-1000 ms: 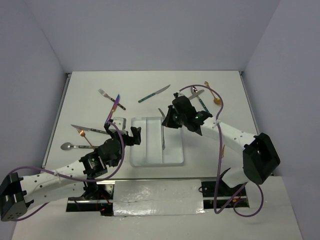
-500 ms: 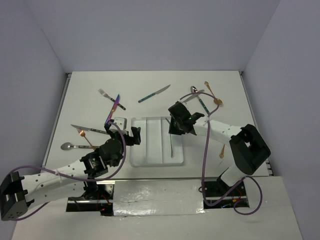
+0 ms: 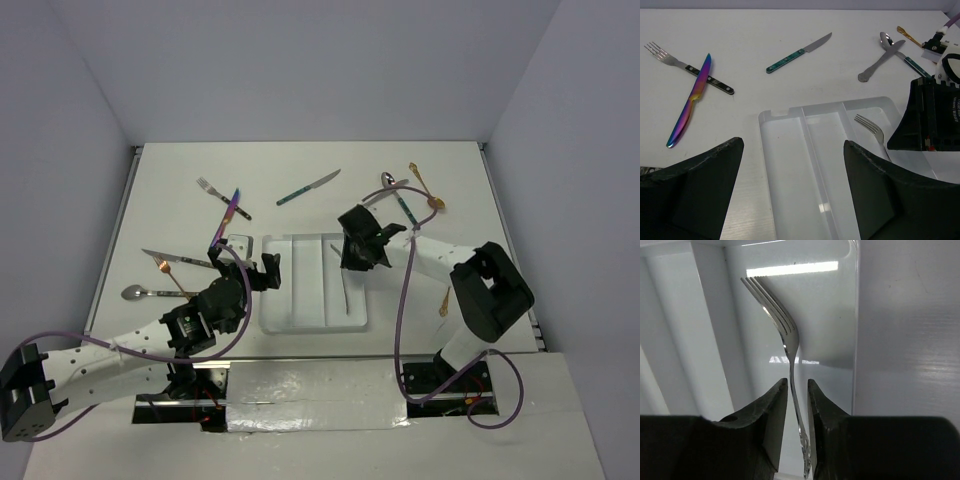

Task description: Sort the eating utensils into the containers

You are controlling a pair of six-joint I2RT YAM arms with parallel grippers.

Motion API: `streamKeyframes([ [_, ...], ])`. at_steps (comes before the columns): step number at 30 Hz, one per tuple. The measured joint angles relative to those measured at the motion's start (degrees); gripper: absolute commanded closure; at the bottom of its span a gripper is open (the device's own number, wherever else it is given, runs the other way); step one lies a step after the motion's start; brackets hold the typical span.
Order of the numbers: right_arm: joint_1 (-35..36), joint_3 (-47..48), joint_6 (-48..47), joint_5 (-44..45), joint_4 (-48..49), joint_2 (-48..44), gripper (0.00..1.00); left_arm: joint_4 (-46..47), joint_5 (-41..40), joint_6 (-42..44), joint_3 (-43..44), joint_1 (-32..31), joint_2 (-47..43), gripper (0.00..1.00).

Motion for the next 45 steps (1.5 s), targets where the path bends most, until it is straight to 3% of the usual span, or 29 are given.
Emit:
streamKeyframes([
  [8, -0.66, 0.0, -1.44, 0.9, -1.2, -5.18, 0.64, -0.02, 0.0, 0.02, 0.04, 0.0, 0.17, 0.07],
  [13, -4.85, -0.26, -1.2, 11.37, -5.27, -15.98, 0.53, -0.42, 0.0, 0.02, 0.24, 0.0, 0.15, 0.06],
  [18, -22.45, -4.59, -1.49, 14.19, -5.86, -24.87, 0.51, -0.92, 0.04, 0.0, 0.44, 0.0, -1.25, 0.06],
  [22, -36.57, -5.2, -3.26, 10.93, -6.8, -23.52, 0.5, -0.79, 0.04, 0.0, 0.44, 0.0, -2.4, 0.07],
  [26, -44.44, -5.2, -5.68, 6.78, -6.78, -19.45, 0.49, -0.9, -0.02, 0.02, 0.46, 0.0, -1.88, 0.06],
  [38, -48.04, -8.87, -10.6, 3.63, -5.51, -7.26, 0.48, -1.16, 0.44, -0.04, 0.59, 0.0, -3.56, 0.06],
  [45, -48.46, -11.34, -11.19, 2.56, -5.05, -8.68, 0.48, -1.33, 0.42, -0.04, 0.59, 0.0, -4.7, 0.06],
])
